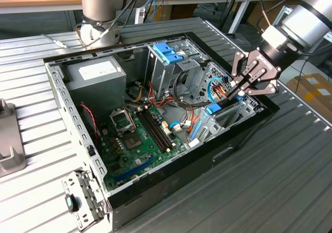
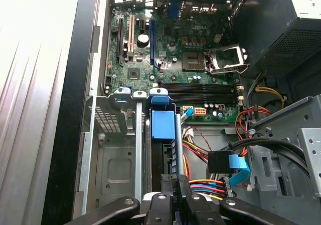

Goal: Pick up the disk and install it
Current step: 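Insert the first disk wire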

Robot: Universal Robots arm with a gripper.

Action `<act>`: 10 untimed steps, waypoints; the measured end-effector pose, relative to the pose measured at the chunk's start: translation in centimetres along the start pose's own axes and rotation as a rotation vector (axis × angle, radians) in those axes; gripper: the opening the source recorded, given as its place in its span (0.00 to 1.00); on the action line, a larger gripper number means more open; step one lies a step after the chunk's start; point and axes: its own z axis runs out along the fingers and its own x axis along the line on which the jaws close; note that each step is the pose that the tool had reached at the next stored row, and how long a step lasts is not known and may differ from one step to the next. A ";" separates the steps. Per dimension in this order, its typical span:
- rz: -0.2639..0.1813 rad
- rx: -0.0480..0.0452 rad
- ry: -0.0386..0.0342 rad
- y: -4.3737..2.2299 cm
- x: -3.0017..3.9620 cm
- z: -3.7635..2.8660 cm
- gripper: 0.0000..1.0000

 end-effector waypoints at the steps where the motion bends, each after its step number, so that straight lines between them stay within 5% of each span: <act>1: 0.000 -0.0002 0.0001 -0.01 0.01 0.01 0.17; 4: 0.001 -0.0002 0.0018 0.03 0.01 -0.07 0.29; 10: 0.001 -0.0002 0.0017 0.21 -0.05 -0.55 0.29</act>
